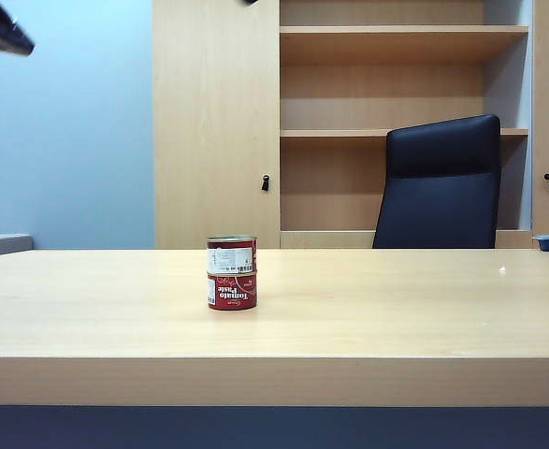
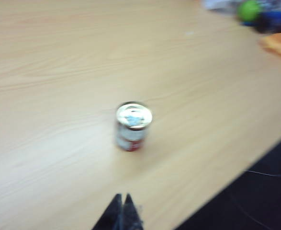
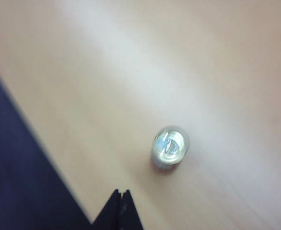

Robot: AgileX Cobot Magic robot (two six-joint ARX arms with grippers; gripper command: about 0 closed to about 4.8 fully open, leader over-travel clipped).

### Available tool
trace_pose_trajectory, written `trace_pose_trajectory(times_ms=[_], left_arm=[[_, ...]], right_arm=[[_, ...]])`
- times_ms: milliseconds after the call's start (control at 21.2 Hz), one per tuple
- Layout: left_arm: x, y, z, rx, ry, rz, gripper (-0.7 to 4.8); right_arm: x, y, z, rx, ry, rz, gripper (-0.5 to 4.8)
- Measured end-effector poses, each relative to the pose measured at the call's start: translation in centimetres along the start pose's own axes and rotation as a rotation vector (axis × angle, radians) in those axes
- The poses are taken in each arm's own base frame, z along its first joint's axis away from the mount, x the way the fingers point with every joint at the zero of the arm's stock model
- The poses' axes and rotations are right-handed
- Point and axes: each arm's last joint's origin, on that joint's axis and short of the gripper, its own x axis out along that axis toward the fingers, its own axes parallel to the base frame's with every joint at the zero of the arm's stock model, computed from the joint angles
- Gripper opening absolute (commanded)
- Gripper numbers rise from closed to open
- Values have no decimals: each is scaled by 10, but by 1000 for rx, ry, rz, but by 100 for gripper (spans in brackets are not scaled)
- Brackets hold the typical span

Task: Stack a can of tomatoes on the right onto the can of tomatoes on the left.

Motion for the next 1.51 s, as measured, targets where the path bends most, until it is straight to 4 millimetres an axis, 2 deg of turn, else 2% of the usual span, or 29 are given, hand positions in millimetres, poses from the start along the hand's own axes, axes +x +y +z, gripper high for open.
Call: trace_pose_trajectory(times_ms=[236, 426, 615, 804, 946, 1040, 1135, 1371, 1513], left_arm=[[-4, 1, 3, 62, -35, 69, -5], [-12, 0, 3, 103, -112, 177, -5], [-27, -9, -12, 98, -203, 261, -5], [-49, -22, -34, 99, -321, 375, -5], [-62, -29, -53, 91, -420, 472, -5], [-67, -32, -64, 99, -473, 504, -5], [-66, -32, -76, 105, -491, 505, -5], [-43, -20, -103, 71, -363, 479, -5], [-24, -8, -126, 55, -332, 503, -5]], right_arm=[[-63, 4, -100, 109, -389, -129, -6], [-105, 2, -147, 219, -602, -284, -6], [-148, 0, -173, 303, -781, -406, -5], [-186, -1, -193, 352, -943, -429, -5], [-203, 0, -207, 365, -1011, -428, 1], [-211, 0, -215, 362, -1032, -436, 29], [-208, 0, -217, 351, -992, -441, 36], [-204, 3, -217, 294, -962, -355, 36], [-200, 7, -218, 232, -931, -223, 36]])
